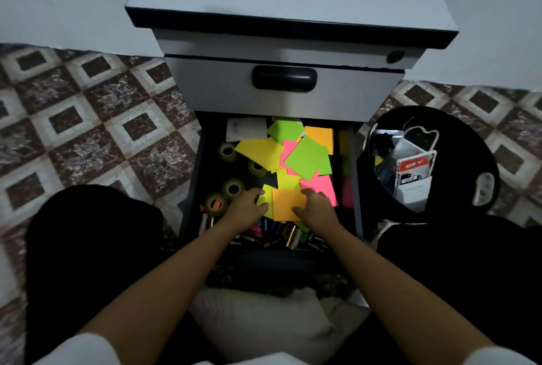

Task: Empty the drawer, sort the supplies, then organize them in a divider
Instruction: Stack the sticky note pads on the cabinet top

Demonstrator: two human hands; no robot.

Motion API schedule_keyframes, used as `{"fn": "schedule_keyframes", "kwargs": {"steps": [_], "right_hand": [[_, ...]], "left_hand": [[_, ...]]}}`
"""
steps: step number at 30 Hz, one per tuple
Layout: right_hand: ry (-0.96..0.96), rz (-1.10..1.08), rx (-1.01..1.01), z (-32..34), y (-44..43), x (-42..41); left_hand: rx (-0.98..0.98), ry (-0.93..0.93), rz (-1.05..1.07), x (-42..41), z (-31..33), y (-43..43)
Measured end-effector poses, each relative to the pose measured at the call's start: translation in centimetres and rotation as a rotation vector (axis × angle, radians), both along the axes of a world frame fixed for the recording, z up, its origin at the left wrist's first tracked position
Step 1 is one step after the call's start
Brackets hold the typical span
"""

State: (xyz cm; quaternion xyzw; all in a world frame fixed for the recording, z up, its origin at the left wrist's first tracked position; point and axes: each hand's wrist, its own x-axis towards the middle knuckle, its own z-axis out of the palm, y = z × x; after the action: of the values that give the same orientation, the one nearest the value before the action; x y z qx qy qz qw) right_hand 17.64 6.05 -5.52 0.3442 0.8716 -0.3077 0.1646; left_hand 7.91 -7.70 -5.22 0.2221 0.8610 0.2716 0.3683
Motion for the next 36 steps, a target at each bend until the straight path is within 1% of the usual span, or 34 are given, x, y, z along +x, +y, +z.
{"fn": "schedule_keyframes", "kwargs": {"steps": [9, 13, 15, 17, 20, 23, 25, 28, 33, 36], "right_hand": [[0.003, -0.159, -0.001, -1.8, -1.8, -0.5], [0.058, -0.304, -0.094, -2.2, -2.0, -0.6], [0.066, -0.376, -0.135, -2.1, -1.6, -0.8], [0.053, -0.392, -0.145, -1.9, -1.2, -0.9], [0.067, -0.400, -0.148, -1.7, -0.6, -1.0], [0.071, -0.407, -0.164, -1.6, -0.8, -0.9], [0.070, -0.397, -0.178, -1.6, -1.2, -0.9], [0.053, -0.320, -0.157, -1.9, -2.1, -1.0], [0.063, -0.265, -0.111, -2.6, -2.7, -1.1], [0.089, -0.250, 0.018, -2.2, -1.6, -0.8]], "left_hand": [[0.029, -0.158, 0.206, 0.1, -1.2, 0.8], [0.050, -0.247, 0.352, -0.1, -1.5, 0.9], [0.063, -0.274, 0.365, -0.1, -1.6, 0.9], [0.089, -0.306, 0.369, 0.1, -1.6, 0.8], [0.122, -0.355, 0.436, 0.1, -1.8, 0.6], [0.144, -0.454, 0.518, 0.0, -2.0, 0.5], [0.149, -0.504, 0.535, 0.0, -2.0, 0.5], [0.137, -0.498, 0.525, 0.1, -2.0, 0.5], [0.078, -0.383, 0.451, 0.1, -2.3, 0.3], [0.064, -0.357, 0.434, 0.0, -2.2, 0.3]]}}
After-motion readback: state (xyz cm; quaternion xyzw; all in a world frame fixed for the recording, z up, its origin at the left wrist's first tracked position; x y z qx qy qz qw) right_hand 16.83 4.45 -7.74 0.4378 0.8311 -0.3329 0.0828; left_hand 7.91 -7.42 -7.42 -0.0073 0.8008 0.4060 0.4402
